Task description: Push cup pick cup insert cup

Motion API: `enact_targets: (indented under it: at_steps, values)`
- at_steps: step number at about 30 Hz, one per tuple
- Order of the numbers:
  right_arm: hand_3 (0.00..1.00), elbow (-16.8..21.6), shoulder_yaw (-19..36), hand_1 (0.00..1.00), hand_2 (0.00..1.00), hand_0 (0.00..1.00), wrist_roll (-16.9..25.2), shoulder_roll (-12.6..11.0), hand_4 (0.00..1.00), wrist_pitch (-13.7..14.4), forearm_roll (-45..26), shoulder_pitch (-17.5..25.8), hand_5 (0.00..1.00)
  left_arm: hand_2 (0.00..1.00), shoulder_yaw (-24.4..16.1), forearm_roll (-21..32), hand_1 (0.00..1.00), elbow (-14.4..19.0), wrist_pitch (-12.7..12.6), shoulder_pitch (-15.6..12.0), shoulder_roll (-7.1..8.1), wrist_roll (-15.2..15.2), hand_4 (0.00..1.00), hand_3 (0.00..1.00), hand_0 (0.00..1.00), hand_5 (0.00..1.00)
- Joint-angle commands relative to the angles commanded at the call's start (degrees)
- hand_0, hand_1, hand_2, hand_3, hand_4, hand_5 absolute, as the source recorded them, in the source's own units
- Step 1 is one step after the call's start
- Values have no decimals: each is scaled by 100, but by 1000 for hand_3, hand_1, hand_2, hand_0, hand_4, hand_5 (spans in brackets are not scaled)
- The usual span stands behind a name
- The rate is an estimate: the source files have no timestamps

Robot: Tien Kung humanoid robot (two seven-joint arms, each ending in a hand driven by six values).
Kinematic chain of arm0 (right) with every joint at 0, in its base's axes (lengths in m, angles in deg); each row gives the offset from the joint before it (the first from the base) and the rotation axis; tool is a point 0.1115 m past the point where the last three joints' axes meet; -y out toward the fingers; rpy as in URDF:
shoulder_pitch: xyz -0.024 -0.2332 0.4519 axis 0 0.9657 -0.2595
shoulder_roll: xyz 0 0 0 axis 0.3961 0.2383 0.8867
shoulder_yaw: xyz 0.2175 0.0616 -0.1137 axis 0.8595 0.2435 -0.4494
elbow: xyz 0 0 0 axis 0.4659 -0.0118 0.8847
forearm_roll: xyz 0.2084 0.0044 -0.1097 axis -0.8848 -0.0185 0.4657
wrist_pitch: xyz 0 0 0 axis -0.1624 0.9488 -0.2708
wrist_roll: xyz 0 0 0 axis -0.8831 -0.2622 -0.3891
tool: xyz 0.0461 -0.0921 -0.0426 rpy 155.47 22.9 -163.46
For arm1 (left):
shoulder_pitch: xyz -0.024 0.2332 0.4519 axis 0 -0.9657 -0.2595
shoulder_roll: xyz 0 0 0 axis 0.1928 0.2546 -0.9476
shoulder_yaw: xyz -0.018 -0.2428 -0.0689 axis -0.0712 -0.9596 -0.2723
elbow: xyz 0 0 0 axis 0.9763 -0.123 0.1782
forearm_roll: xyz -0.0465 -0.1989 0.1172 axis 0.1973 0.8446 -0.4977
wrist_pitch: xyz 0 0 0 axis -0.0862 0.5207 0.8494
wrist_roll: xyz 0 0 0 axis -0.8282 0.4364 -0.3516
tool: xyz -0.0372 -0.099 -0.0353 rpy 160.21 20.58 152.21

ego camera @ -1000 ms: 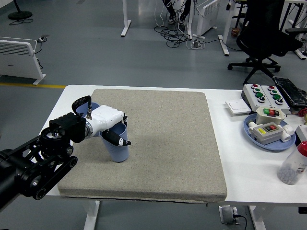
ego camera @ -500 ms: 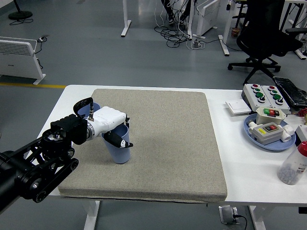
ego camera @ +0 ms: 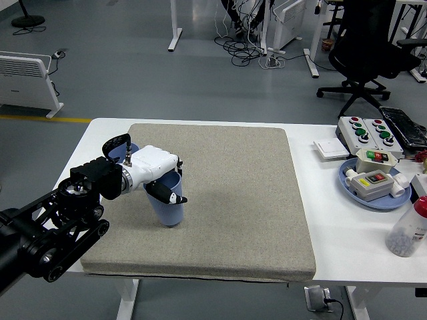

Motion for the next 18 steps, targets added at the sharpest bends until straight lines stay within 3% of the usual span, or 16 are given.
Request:
enact_targets:
  at_steps: [6,11,14,18]
  values:
    - [592,1,-30,598,665,703,13,-1,141,8,-51,-16,519,474,15,0,474,297,140,193,150,20,708,522,249,226]
    - [592,2,-50,598,665,703,19,-4,141,11,-93,-20,519,474,-4,0,474,588,245,534,400,6,708,522,249,226]
    - [592,3,-48,598,665,703,16,-5,140,10,-93,-17,518,473,12,0,476,622,278,746,529,-13,702,523,252,219]
    - [592,5,-31,597,666,703,3,-11,140,6,-64,-5,518,475,34,0,476,431,235,1101,693,-82,689,525,260,205]
